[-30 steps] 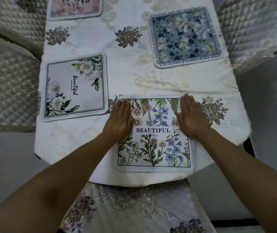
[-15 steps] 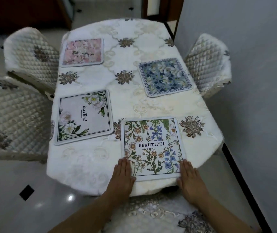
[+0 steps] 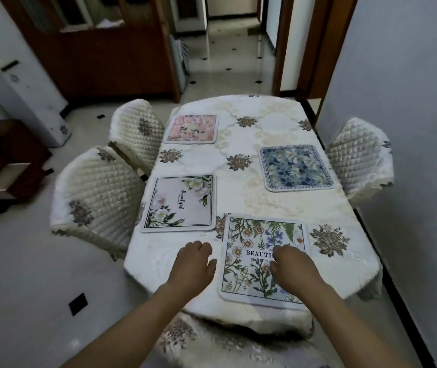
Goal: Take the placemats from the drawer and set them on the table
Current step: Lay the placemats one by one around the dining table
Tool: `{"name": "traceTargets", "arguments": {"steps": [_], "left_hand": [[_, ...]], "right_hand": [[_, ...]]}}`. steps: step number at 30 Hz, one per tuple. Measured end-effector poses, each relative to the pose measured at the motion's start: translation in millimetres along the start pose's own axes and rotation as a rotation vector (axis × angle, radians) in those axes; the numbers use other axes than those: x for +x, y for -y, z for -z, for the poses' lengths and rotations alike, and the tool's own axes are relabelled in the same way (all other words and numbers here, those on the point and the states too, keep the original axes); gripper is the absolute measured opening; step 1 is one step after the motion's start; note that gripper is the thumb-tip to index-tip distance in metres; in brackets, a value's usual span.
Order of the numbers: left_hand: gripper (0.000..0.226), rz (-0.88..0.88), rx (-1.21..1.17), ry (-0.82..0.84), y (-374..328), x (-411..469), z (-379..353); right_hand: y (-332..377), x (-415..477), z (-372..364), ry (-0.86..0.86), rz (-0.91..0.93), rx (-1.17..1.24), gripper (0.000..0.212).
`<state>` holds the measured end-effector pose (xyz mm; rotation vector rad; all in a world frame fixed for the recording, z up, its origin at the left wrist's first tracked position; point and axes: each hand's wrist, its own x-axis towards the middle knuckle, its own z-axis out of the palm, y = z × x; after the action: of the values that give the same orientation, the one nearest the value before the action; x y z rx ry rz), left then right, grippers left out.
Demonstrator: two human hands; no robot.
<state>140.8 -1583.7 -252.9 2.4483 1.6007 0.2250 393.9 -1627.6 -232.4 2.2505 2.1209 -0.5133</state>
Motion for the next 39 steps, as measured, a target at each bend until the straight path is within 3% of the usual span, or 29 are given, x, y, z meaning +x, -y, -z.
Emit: {"name": "traceTargets", "arguments": {"steps": [6, 15, 30, 39], "left_hand": [[0.024, 0.167, 0.081, -0.085, 37, -48, 55], [0.025, 0.475, 0.098, -0.117, 146, -138, 111], [0.03, 0.768, 0.089, -0.223, 467, -252, 213], [0.032, 0.84, 0.054, -0.264, 593, -237, 246]], "right_hand": [[81, 8, 23, -0.053, 0.28, 0.039, 0.01], [215, 28, 21, -0.061, 0.519, -0.028, 0.015], [591, 96, -21, -0.082, 0.764, -0.024, 0.019], [717, 169, -44, -0.028, 0.764, -0.052, 0.015]]}}
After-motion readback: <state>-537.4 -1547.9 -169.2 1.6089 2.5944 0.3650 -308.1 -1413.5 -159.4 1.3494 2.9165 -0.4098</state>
